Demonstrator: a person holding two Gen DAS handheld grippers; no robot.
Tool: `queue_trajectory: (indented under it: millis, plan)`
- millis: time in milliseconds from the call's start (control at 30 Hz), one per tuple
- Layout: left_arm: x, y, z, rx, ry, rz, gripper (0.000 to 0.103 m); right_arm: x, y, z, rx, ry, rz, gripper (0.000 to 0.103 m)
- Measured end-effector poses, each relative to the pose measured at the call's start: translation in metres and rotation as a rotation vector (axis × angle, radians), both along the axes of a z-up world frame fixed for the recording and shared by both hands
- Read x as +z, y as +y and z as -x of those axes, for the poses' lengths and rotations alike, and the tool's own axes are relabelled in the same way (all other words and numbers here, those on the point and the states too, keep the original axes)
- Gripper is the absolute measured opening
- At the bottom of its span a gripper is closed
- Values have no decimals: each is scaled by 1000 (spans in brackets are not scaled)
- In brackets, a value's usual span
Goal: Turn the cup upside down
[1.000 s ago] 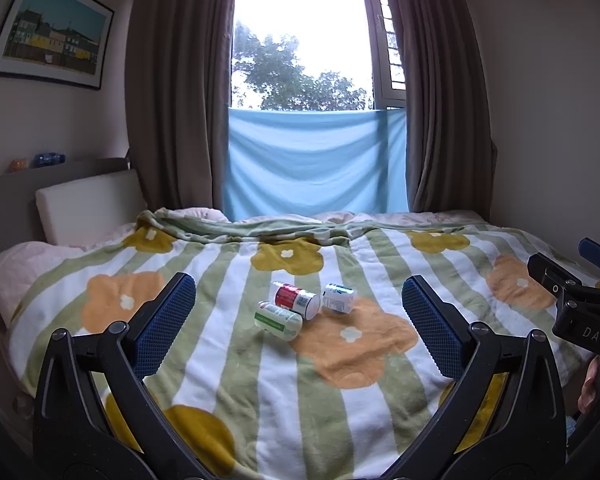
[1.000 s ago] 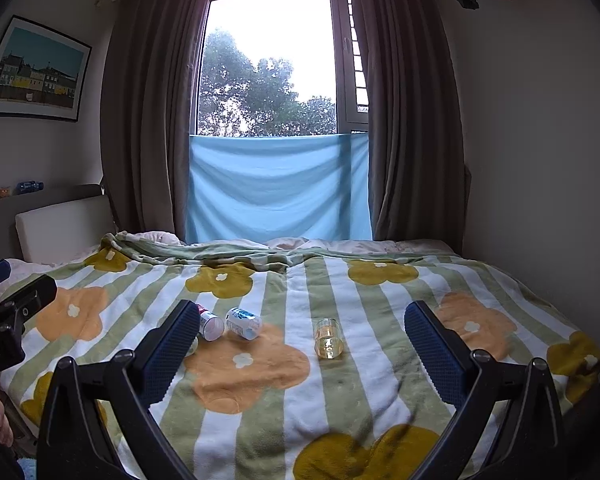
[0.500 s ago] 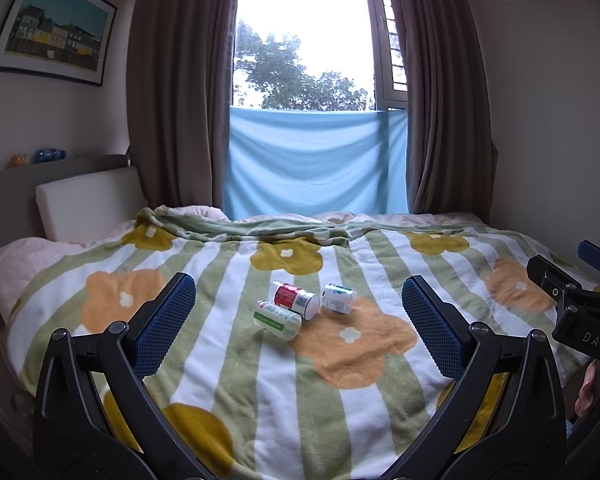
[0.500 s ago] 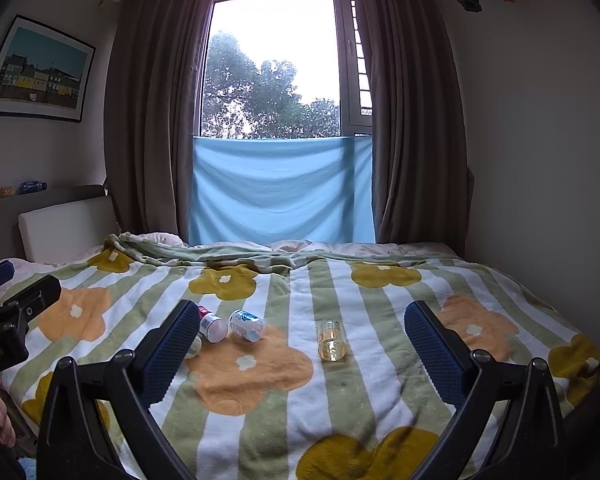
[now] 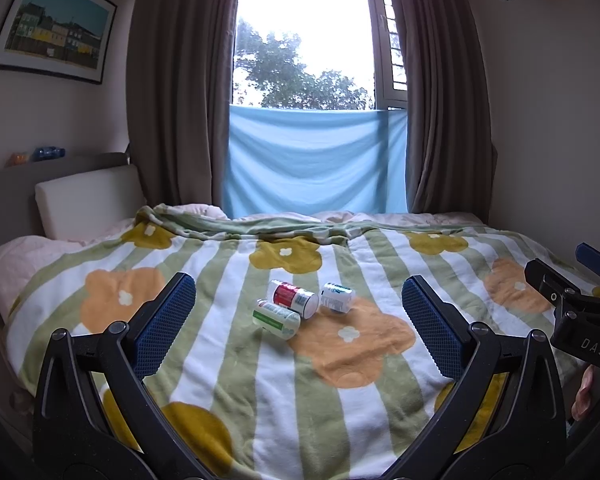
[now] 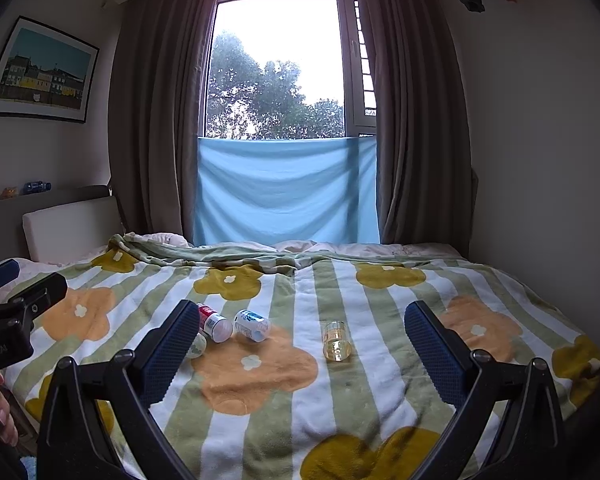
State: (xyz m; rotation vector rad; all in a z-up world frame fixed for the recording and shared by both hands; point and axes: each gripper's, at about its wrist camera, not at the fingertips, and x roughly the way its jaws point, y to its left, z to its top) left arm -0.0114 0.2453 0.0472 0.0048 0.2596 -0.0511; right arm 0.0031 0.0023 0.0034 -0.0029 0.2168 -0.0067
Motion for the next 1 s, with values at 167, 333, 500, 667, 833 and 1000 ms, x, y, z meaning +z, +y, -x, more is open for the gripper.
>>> queue_trajectory:
  millis: [167, 333, 500, 667, 833, 1000]
  plan:
    - [0, 0, 0, 0, 0, 1, 103, 0, 1, -1, 3, 1, 0, 102]
    - [0, 1, 0, 0, 0, 1, 103, -2, 4, -1, 10, 0, -2, 102]
    - [1, 0, 1, -3, 2, 5, 103, -2, 4, 0, 9, 0, -1, 102]
    - [1, 0, 0, -4, 2, 7, 103, -2, 3, -1, 9, 1, -2, 102]
    - [1, 0, 0, -5, 4, 6, 103, -3, 5, 0, 10, 1, -2, 102]
    - [0, -2, 1, -6, 7, 5, 103, -3, 5, 0, 9, 1, -3, 102]
